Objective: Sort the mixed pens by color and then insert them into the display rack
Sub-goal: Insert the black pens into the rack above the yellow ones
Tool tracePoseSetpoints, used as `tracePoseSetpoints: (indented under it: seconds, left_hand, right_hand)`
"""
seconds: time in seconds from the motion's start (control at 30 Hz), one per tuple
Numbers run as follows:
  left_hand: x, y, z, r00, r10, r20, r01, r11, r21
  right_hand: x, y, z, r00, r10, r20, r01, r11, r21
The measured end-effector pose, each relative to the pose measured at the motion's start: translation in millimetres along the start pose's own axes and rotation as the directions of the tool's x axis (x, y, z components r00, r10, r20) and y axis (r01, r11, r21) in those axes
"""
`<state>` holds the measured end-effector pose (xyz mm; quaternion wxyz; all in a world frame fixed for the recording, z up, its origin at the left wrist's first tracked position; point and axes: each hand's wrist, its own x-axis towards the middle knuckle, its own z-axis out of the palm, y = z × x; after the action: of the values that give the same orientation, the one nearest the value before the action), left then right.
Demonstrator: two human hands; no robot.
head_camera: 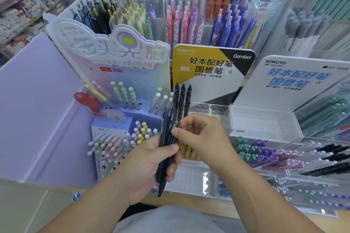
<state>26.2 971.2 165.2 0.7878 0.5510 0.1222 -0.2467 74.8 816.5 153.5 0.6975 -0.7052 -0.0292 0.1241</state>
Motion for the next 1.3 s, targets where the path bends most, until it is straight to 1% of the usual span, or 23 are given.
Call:
tracePoseSetpoints:
  seconds: [0.07, 0.17, 0.3, 0.47, 0.6, 0.73, 0.83, 0.9, 0.93, 1.03, 1.17, 1.3]
  left_hand:
    - [2, 3, -1, 1.0, 0.011, 0.003, -0.011, 1.0, 0.026]
    - [6, 3, -4, 0.999, 0.011, -0.045, -0.009, 0.999, 0.038]
    - [9, 2, -8, 0.996, 0.029, -0.085, -0.024, 0.999, 0.049]
    - [14, 1, -11, 0.99, 0.061, -0.13, -0.052, 0.996, 0.068]
    - [17, 1, -11, 0.989, 0.059, -0.139, -0.049, 0.996, 0.076]
    - [18, 1, -9, 0.992, 0.062, -0.112, -0.054, 0.996, 0.074]
    - [19, 2, -9, 0.995, 0.039, -0.087, -0.038, 0.999, 0.019]
    - [19, 1, -11, 0.995, 0.029, -0.097, -0.03, 1.0, -0.008]
    - [19, 1, -12, 0.994, 0.027, -0.104, -0.029, 1.0, -0.013]
    - [19, 0, -13, 0.992, 0.027, -0.122, -0.029, 0.999, -0.014]
    - [15, -2, -16, 0.991, 0.023, -0.135, -0.023, 1.0, -0.004]
    - [11, -2, -19, 0.986, 0.031, -0.165, -0.033, 0.999, -0.01]
  right_hand:
    - [1, -5, -2, 1.0, 0.019, -0.018, -0.018, 0.999, 0.04]
    - [4, -20, -13, 0.995, 0.056, -0.081, -0.041, 0.984, 0.172]
    - [12, -36, -38, 0.983, 0.03, -0.179, 0.019, 0.964, 0.266]
    - [13, -39, -36, 0.976, -0.024, -0.218, 0.067, 0.979, 0.195]
    - [12, -41, -34, 0.961, -0.074, -0.267, 0.115, 0.983, 0.143]
    - [12, -46, -37, 0.953, -0.138, -0.268, 0.166, 0.982, 0.086]
    - [15, -55, -45, 0.926, -0.181, -0.331, 0.217, 0.973, 0.075]
    - [19, -60, -54, 0.887, -0.242, -0.394, 0.264, 0.965, 0.001]
    - [21, -61, -59, 0.863, -0.286, -0.416, 0.284, 0.956, -0.068]
    - [31, -58, -63, 0.816, -0.415, -0.402, 0.317, 0.903, -0.29]
    - [43, -46, -55, 0.819, -0.475, -0.322, 0.311, 0.839, -0.447]
    - [51, -34, -44, 0.824, -0.518, -0.229, 0.34, 0.776, -0.531]
